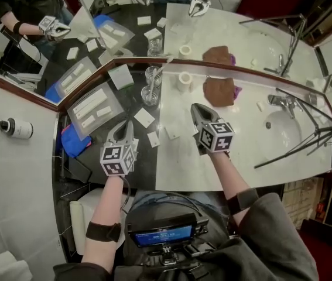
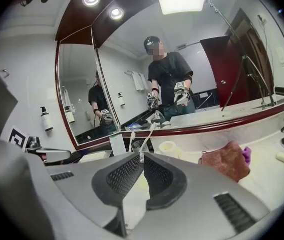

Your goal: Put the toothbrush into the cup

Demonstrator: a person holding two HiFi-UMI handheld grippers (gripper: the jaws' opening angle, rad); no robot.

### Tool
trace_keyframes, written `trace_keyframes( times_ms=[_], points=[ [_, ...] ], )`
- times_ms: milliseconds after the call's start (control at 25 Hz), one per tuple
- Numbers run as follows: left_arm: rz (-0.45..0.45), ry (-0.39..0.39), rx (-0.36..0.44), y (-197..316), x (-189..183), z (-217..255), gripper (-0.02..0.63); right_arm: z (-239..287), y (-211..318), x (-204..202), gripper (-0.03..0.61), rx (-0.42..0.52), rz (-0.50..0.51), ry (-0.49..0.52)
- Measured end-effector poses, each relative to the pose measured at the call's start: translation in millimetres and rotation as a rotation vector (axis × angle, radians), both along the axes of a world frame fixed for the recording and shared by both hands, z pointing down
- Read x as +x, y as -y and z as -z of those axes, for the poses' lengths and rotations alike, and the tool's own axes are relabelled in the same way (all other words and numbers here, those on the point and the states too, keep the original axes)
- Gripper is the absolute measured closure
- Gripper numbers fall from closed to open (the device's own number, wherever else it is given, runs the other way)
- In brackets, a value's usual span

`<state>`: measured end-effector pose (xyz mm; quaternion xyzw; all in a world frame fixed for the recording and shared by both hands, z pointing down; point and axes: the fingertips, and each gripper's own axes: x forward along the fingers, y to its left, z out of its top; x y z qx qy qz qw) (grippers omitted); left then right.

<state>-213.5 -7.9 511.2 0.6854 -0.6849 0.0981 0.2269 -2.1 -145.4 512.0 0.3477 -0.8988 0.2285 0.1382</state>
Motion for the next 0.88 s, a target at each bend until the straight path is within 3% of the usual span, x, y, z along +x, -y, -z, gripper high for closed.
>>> trace_keyframes(
  times_ms=[520, 880],
  points=[
    [-0.023, 0.04, -0.017, -21, 19, 12, 0.611, -15, -19, 146, 0.563, -0.095, -0.2, -0.089],
    [-0.019, 0.044, -0.023, -24, 34, 16, 0.611, -31, -33, 199, 0.565, -0.132, -0.289, -0.104]
  ],
)
